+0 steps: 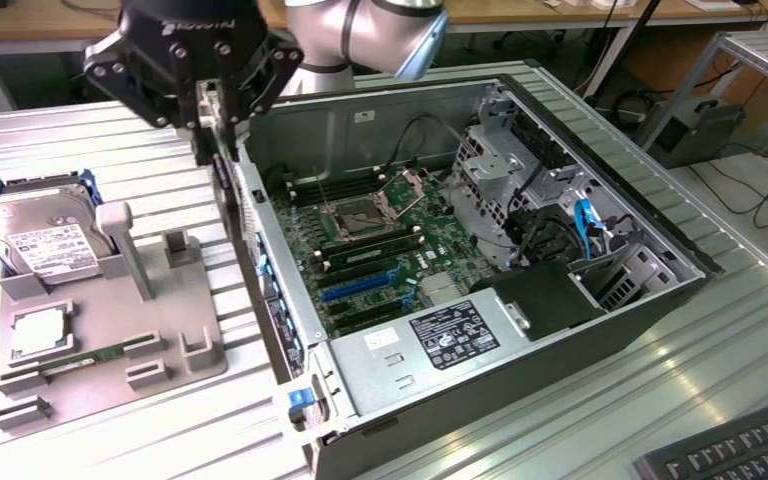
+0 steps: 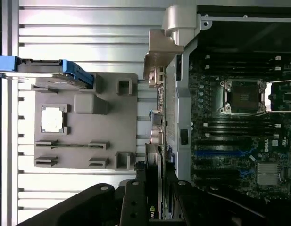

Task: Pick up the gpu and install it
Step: 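Pick up the gpu and move the gpu toward the slot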

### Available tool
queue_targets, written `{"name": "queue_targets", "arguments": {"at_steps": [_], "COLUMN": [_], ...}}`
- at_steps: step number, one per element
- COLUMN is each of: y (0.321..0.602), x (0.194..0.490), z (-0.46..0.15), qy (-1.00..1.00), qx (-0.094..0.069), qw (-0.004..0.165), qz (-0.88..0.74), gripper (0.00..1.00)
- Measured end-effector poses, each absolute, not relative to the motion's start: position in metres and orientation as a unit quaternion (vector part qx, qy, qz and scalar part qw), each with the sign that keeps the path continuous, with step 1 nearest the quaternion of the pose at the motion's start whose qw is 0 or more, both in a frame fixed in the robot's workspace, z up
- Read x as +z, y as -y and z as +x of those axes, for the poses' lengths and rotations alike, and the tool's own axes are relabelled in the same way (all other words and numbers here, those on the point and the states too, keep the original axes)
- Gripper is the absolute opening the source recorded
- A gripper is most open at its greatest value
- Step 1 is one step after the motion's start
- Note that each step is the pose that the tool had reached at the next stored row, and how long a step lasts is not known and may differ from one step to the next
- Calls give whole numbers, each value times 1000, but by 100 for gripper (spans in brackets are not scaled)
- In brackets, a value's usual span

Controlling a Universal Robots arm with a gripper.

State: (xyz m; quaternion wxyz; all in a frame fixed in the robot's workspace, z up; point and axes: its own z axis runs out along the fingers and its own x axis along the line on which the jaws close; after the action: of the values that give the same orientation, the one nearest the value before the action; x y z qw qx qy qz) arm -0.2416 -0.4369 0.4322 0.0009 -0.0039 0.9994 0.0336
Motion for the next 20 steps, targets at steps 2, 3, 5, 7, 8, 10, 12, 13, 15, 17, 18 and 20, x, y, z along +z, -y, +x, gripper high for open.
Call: {"name": "queue_targets", "arguments": {"at_steps": [2,3,5,7,8,10,12,13,15,17,18,20], "y": [439,440,442,443,443,444,444,444,444,444,444,444], "x": [442,445,449,449,449,449,449,449,448,446,445,442], "z": [-232,-227,-218,-208,-202,-191,-182,-177,-168,-159,-154,-145], "qy": [-999,-999,-999,-999,-999,-999,-999,-999,-999,-999,-999,-999], "qx": [34,34,34,34,34,34,34,34,34,34,34,34], "qw": [-1,-2,-3,-4,-5,-6,-6,-7,-8,-10,-10,-12], "qz": [-4,-4,-4,-4,-4,-4,-4,-4,-4,-3,-3,-3], "gripper": [26,26,26,26,26,26,26,26,26,26,26,26]}}
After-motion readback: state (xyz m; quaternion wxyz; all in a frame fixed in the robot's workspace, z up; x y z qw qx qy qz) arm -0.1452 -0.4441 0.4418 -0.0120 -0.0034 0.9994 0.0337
